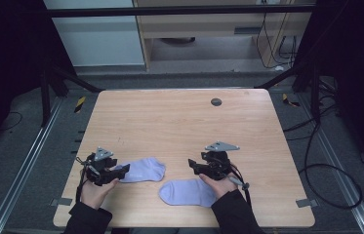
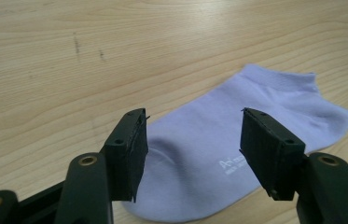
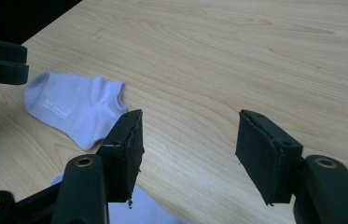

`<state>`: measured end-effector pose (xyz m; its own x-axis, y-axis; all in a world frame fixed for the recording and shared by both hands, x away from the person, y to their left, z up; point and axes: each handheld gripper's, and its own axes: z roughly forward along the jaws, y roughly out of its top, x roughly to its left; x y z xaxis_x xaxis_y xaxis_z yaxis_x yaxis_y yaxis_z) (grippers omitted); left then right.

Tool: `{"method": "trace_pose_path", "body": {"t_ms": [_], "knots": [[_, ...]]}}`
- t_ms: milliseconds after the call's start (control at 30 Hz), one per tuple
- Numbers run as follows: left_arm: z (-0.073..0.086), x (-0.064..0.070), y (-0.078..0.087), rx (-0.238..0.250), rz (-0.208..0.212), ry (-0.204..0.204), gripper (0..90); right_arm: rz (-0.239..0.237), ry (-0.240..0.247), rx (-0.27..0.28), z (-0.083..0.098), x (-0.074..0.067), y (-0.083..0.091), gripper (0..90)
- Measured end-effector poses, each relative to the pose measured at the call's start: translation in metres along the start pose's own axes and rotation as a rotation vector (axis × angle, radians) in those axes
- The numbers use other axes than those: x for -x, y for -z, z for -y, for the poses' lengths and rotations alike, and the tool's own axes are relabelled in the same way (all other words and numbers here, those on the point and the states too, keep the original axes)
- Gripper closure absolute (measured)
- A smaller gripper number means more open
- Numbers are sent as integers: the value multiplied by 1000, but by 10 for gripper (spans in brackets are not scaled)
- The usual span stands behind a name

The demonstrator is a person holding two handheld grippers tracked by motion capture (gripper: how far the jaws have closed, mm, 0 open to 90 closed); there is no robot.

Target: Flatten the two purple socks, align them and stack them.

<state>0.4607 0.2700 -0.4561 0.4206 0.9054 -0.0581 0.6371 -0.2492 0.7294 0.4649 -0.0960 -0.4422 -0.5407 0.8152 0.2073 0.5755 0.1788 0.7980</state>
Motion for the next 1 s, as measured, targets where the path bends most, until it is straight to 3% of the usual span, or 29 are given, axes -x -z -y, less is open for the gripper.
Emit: {"method": "trace_pose_path", "body": {"t_ms": [133, 467, 767, 1000], "knots": [[3, -13, 2, 0, -20, 20, 412, -7, 3, -11, -9, -12, -15, 418], [8, -27, -1, -9, -49, 29, 453, -16, 22, -30, -18, -31, -39, 447], [11, -27, -4, -50, -66, -1, 506, -19, 46, -106, -17, -49, -70, 482], [13, -30, -6, -92, -58, 5, 581, -11, 65, -150, -14, -60, -89, 504]]}}
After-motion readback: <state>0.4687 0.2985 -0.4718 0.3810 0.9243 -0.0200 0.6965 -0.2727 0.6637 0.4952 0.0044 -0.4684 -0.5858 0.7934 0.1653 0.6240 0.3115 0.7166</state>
